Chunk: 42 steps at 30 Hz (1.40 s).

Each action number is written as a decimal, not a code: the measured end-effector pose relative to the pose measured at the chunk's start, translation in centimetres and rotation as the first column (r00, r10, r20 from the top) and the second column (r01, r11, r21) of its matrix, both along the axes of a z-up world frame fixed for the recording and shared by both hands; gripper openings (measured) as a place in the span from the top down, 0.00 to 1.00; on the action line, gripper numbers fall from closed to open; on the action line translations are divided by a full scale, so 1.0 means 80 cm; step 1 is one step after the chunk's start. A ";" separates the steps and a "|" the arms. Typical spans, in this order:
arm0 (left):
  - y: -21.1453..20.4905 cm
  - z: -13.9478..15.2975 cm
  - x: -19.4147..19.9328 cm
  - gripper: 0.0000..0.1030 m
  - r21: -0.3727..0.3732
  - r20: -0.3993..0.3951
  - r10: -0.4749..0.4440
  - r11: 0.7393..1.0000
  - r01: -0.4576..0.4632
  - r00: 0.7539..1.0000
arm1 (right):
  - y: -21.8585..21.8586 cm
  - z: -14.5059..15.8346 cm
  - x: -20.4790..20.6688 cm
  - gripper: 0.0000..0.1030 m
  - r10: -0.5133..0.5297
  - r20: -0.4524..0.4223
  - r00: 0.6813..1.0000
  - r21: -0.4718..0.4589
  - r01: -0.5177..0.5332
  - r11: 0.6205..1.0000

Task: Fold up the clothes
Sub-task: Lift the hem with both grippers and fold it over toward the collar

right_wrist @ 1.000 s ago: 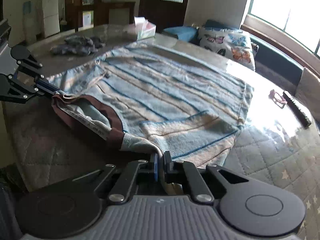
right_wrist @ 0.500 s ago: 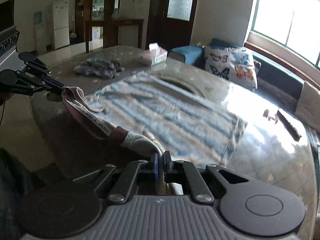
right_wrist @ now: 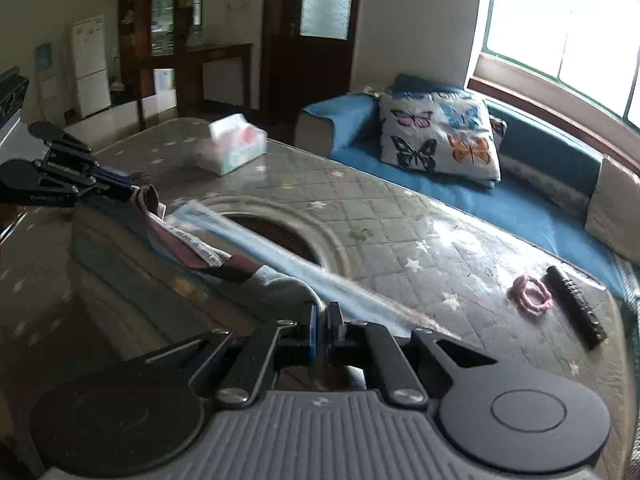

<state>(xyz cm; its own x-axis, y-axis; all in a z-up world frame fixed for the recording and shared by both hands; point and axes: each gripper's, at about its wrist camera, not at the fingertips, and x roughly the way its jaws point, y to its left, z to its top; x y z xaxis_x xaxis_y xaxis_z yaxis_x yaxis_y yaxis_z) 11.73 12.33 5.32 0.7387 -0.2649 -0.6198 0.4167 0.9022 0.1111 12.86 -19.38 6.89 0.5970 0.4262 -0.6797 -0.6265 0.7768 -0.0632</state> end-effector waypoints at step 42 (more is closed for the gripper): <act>-0.022 -0.085 0.130 0.90 -0.139 -0.199 0.106 0.981 -0.135 0.974 | 0.046 -0.132 0.132 0.86 -0.209 -0.179 0.961 0.132 0.234 0.963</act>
